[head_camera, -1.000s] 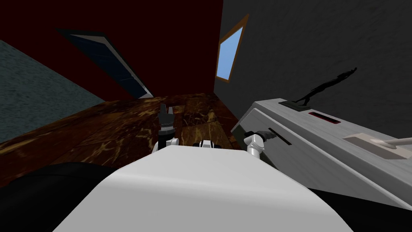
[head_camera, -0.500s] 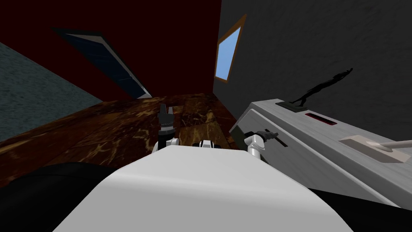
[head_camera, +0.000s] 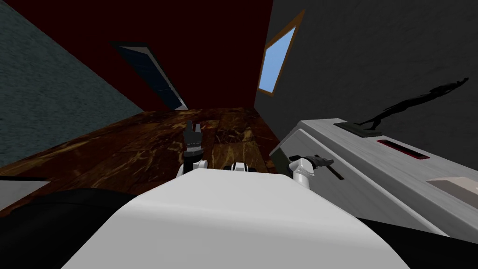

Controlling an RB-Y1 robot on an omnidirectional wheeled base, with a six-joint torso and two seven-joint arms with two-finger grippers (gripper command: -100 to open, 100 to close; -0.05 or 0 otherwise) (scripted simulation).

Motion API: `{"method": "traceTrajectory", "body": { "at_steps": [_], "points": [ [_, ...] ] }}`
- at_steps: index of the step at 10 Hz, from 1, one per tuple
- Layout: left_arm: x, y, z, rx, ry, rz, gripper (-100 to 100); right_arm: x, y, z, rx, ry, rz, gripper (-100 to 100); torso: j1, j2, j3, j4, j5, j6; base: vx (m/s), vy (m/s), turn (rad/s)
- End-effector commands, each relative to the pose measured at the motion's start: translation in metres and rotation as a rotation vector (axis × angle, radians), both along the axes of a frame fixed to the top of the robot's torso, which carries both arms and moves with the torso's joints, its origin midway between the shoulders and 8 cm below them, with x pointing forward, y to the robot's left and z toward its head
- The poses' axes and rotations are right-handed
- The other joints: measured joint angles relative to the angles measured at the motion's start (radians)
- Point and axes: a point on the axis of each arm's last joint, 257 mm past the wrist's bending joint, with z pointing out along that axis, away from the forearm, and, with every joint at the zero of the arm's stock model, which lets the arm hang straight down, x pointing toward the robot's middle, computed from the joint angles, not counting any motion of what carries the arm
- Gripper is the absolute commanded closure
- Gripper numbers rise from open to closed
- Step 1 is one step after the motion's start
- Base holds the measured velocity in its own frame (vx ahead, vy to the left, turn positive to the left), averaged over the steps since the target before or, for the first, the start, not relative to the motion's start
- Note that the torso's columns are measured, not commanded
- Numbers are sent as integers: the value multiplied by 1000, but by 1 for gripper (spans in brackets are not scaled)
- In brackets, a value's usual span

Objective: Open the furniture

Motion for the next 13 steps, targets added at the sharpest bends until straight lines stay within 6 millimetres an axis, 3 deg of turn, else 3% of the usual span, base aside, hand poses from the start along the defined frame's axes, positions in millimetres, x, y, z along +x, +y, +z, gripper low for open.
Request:
{"method": "traceTrajectory", "body": {
  "at_steps": [1,3,4,5,6,7,8,9,10,11,13],
  "points": [
    [0,0,0,0,0,0,0,-48,-42,1,-7,-2,-111,-100,-1,-1,-1,0,0,2,-145,-4,423],
    [0,0,0,0,0,0,0,-55,-41,-17,17,32,-119,-100,-1,-2,-1,0,0,1,-87,-13,255],
    [0,0,0,0,1,0,0,-83,-69,-3,-6,7,-190,-100,-1,-5,-3,-2,0,3,-84,18,290],
    [0,0,0,0,0,0,0,-90,-67,-19,17,38,-198,-100,1,-3,-2,-1,0,0,-104,3,346],
    [0,0,0,0,0,0,0,-117,-91,-5,-3,7,-268,-100,1,-1,0,0,0,1,-149,-2,410],
    [0,0,0,0,0,0,0,-126,-91,-19,17,39,-278,-100,0,2,1,1,0,1,-122,0,392],
    [0,0,0,0,0,0,0,-126,-91,-19,17,39,-278,-100,0,0,1,0,0,1,-51,6,91],
    [0,0,0,0,1,0,0,-151,-109,-6,-1,1,-345,-100,-1,-4,-2,-1,0,3,-96,44,405],
    [0,0,0,0,0,0,0,-158,-113,-10,5,21,-354,-100,-2,-3,-2,0,1,-1,-106,25,344],
    [0,0,0,0,0,0,0,-186,-129,0,-7,-11,-424,-100,-3,-2,-1,0,1,0,-133,35,375],
    [0,0,0,0,0,0,0,-198,-129,-14,15,26,-439,-100,-2,-1,-1,0,2,1,-90,15,232]
  ]
}}
